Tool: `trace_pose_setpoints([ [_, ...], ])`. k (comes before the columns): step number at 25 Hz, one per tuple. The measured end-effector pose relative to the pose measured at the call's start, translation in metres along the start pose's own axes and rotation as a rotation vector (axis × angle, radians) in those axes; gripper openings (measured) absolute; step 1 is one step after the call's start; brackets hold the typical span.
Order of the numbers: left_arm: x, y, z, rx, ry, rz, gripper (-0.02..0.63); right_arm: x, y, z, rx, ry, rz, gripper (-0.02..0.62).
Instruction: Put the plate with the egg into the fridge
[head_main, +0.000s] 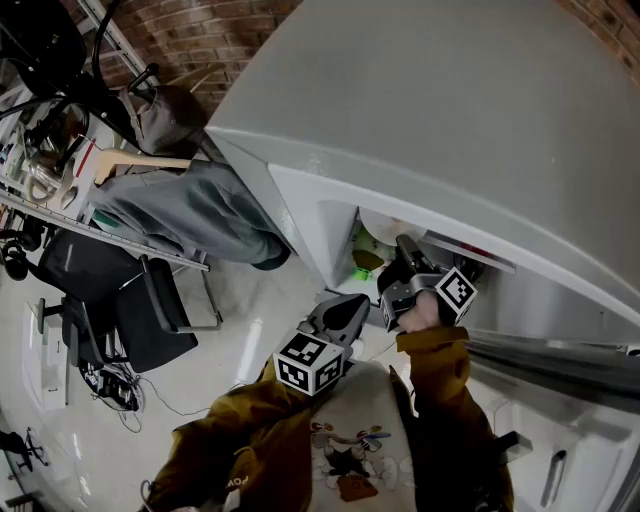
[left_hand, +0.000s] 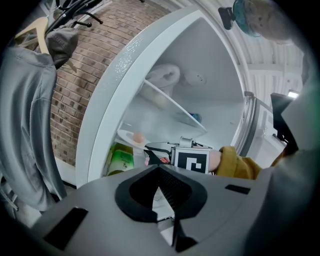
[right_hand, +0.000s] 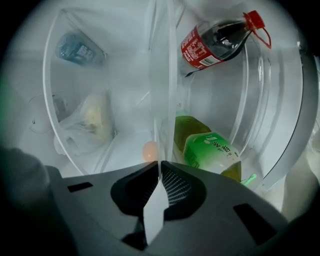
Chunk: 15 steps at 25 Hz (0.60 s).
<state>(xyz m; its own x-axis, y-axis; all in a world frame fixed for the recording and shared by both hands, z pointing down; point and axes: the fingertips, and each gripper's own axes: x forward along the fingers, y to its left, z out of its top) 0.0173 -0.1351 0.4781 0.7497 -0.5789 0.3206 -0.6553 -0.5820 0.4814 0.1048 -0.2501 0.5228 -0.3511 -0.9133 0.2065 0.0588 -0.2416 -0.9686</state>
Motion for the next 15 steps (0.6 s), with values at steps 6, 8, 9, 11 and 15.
trace_pose_setpoints([
  [6,0.001,0.000,0.000,-0.003,-0.001,0.004,0.006,0.002,0.005,0.001,-0.002,0.005,0.014,0.023],
  [8,0.001,0.001,0.000,-0.006,0.000,0.004,0.006,0.004,0.004,0.001,0.004,0.006,0.011,0.023],
  [9,0.001,0.001,0.000,-0.006,0.001,0.004,0.007,0.004,0.001,0.002,0.005,0.004,0.004,0.023],
  [11,0.000,0.001,0.000,-0.006,0.002,0.004,0.006,0.005,-0.007,0.007,0.001,0.003,-0.009,0.041],
  [15,-0.001,0.001,0.000,-0.008,0.003,0.005,0.006,0.004,0.001,0.005,0.015,-0.016,-0.023,0.080],
])
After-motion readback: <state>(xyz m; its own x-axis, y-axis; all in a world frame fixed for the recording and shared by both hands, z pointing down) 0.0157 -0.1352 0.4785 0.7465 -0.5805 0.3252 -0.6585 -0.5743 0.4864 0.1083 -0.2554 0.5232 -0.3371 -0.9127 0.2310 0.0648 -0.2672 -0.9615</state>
